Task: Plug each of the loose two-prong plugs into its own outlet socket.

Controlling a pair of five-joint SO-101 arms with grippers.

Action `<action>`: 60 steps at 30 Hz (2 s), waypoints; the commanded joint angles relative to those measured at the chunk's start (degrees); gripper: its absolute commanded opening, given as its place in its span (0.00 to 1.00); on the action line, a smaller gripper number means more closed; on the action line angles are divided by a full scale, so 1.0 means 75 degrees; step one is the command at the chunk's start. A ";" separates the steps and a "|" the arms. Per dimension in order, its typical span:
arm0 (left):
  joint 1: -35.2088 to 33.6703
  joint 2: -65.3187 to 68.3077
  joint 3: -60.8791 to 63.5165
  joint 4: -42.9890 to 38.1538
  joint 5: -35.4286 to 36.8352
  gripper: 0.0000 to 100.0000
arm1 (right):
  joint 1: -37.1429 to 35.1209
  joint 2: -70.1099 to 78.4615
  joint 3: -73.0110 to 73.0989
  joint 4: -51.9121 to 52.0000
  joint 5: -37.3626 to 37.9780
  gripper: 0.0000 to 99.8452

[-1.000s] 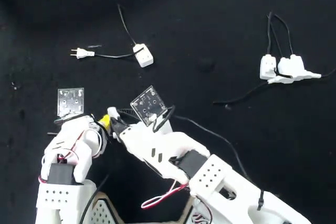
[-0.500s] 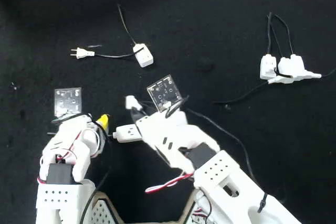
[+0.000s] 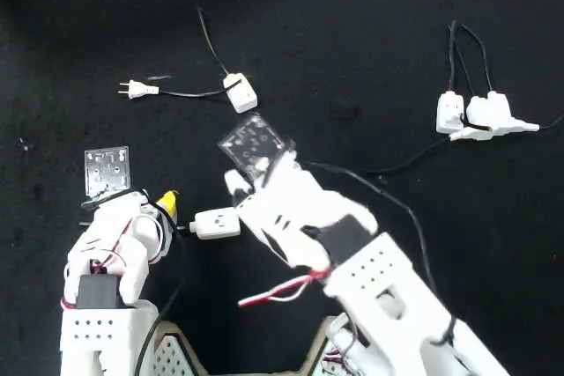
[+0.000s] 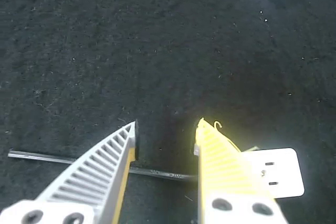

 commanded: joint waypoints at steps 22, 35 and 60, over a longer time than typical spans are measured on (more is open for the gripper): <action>0.0826 0.0012 -0.0182 0.0188 -0.0750 0.19 | 0.1981 0.2632 -0.2585 0.3153 0.0598 0.01; 0.1201 0.1055 -0.0580 0.0047 -0.0914 0.19 | 0.2227 0.2632 -0.2561 0.3458 0.0610 0.01; 0.1436 0.2813 -0.0990 -0.0621 -0.1981 0.19 | 0.2262 0.2620 -0.0967 0.0516 0.0059 0.01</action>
